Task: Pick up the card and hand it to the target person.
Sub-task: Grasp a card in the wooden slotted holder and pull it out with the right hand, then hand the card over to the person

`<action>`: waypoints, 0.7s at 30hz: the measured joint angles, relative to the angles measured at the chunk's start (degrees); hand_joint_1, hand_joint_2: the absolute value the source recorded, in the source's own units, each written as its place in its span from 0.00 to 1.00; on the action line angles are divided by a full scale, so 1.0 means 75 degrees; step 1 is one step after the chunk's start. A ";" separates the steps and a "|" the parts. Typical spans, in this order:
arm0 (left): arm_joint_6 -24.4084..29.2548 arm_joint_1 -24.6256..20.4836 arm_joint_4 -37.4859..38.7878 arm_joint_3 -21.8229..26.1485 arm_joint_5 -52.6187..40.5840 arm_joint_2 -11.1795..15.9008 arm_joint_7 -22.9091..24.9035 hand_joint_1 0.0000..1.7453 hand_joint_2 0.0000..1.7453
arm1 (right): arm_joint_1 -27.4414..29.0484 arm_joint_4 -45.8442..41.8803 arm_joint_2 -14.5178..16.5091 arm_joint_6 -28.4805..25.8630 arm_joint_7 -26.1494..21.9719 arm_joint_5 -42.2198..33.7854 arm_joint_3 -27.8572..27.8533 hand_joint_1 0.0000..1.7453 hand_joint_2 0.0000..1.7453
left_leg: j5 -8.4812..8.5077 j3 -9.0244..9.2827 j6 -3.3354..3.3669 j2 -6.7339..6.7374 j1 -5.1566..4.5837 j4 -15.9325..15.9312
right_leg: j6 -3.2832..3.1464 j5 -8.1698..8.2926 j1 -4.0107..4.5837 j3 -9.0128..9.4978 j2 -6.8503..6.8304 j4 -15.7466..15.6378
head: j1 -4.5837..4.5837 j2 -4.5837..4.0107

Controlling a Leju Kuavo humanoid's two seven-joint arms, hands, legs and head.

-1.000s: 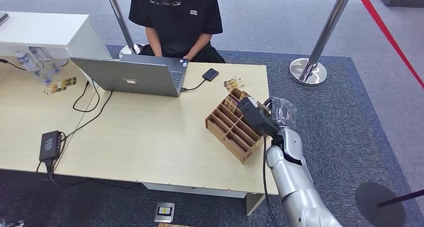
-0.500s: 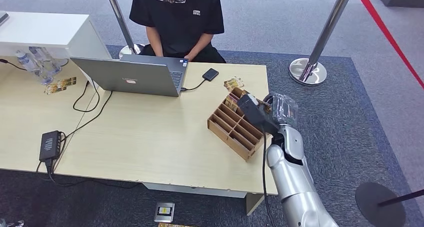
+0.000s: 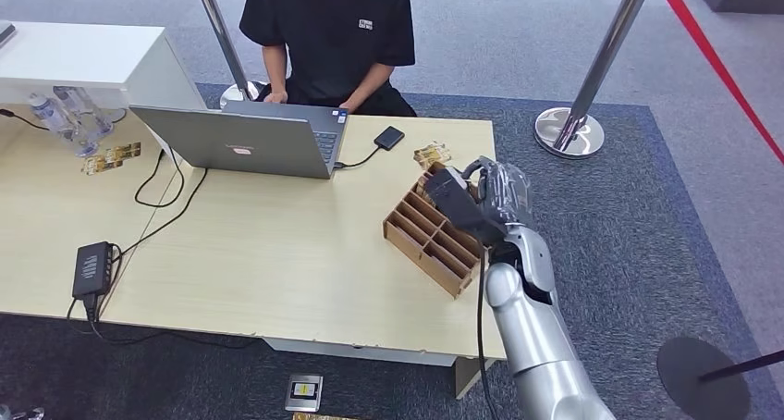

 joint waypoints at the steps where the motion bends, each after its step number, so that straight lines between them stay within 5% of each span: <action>1: 0.0000 0.0000 0.0000 0.0000 0.0004 0.0000 0.0000 0.00 0.00 | -0.0006 -0.0058 0.0011 0.0113 -0.0088 -0.0163 0.0060 0.85 1.00 | 0.0000 0.0000 0.0000 0.0000 0.0000 0.0000 | 0.0000 0.0000 0.0000 0.0000 0.0000 0.0000 | 0.0000 0.0000; 11: 0.0025 -0.0005 0.0001 0.0000 -0.0031 -0.0003 0.0021 0.00 0.00 | -0.0384 -0.0077 0.0155 0.0591 -0.0329 -0.0890 0.0476 0.83 1.00 | 0.0000 -0.0004 0.0000 0.0000 0.0000 0.0000 | 0.0000 0.0000 0.0000 -0.0002 0.0000 0.0001 | 0.0000 0.0000; 21: 0.0048 -0.0009 0.0001 0.0000 -0.0088 -0.0003 0.0066 0.00 0.00 | -0.1454 0.1399 0.0530 0.0498 -0.0384 -0.1332 0.0610 0.84 1.00 | 0.0001 -0.0005 0.0000 0.0000 0.0001 0.0000 | 0.0000 0.0000 0.0001 -0.0004 0.0000 0.0003 | -0.0001 0.0000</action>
